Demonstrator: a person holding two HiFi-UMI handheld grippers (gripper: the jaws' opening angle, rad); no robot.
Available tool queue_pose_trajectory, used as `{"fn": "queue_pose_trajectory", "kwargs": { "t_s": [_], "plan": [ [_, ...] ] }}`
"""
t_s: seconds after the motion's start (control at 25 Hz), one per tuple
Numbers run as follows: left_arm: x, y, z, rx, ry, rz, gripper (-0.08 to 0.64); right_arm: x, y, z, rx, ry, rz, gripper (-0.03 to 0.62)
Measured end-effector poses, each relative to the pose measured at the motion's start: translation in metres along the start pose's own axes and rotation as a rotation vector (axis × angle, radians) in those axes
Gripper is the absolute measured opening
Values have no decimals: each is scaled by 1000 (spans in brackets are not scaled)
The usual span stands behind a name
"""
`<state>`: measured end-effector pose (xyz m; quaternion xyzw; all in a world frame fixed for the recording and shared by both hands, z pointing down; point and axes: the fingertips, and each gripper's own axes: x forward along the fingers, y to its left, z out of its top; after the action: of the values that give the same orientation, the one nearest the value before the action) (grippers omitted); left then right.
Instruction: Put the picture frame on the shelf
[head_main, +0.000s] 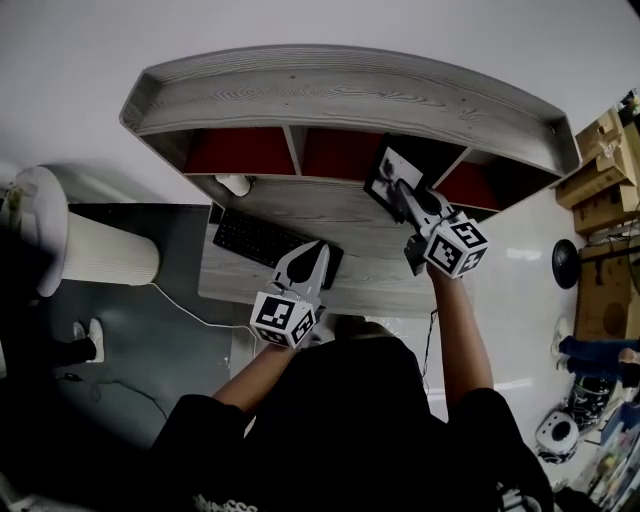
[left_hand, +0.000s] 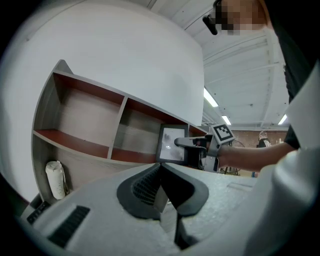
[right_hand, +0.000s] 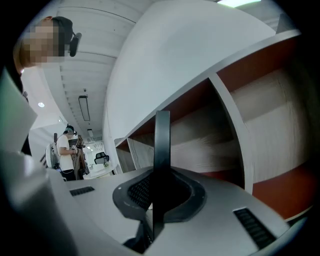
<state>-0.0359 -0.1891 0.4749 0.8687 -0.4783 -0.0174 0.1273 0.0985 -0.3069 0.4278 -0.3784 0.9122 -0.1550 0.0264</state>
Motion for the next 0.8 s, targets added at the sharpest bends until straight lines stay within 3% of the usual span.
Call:
{"fn": "queue_pose_trajectory", "kwargs": {
  "t_s": [0.24, 0.8],
  "plan": [
    [14, 4, 15, -3, -45, 37, 17, 22, -27, 2, 22, 14, 22, 23],
    [65, 7, 14, 1, -30, 91, 17, 62, -51, -1, 81, 28, 90, 23]
  ]
}}
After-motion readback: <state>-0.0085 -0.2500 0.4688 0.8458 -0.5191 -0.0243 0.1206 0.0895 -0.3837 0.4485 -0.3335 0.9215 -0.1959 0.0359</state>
